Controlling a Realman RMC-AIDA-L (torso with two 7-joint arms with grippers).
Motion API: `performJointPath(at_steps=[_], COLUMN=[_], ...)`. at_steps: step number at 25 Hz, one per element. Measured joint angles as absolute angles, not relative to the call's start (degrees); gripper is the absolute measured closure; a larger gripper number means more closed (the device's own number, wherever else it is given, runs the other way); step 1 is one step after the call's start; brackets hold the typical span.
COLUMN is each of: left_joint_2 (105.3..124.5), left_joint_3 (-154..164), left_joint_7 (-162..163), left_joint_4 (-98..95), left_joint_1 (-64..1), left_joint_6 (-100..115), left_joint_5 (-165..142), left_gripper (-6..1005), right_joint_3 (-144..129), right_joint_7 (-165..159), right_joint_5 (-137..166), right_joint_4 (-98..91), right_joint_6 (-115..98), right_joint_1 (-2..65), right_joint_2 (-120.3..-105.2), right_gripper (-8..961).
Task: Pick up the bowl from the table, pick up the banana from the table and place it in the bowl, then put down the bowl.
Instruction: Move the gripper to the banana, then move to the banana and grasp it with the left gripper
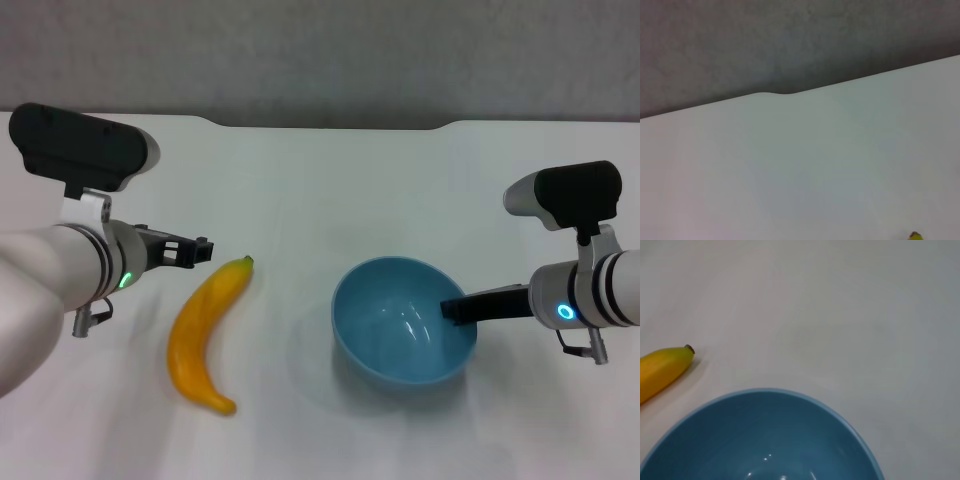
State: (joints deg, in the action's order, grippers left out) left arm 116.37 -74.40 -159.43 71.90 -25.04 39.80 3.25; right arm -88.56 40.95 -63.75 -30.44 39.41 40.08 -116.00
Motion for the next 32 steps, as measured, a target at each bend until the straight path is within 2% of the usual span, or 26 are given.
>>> performJointPath(at_steps=[3,16,32], left_joint_2=[116.42,116.4,116.28], left_joint_3=[-73.94,-71.24,-72.29], left_joint_7=[-159.43,-162.64,-162.78], left_joint_4=[72.02,75.12,62.82], left_joint_1=[-25.06,-25.39,-28.35], left_joint_6=[39.77,45.08,40.98], left_joint_5=[3.25,7.18,15.51], left_gripper=[180,179,175], right_joint_3=[-88.59,-86.58,-85.91], right_joint_7=[41.0,40.79,40.77], right_joint_5=[-63.73,-63.33,-63.11], right_joint_4=[-30.81,-42.5,-48.35], right_joint_6=[38.99,37.37,38.85], right_joint_1=[39.47,30.49,28.47], right_joint_2=[-115.98,-115.37,-115.25], right_gripper=[930,927,923])
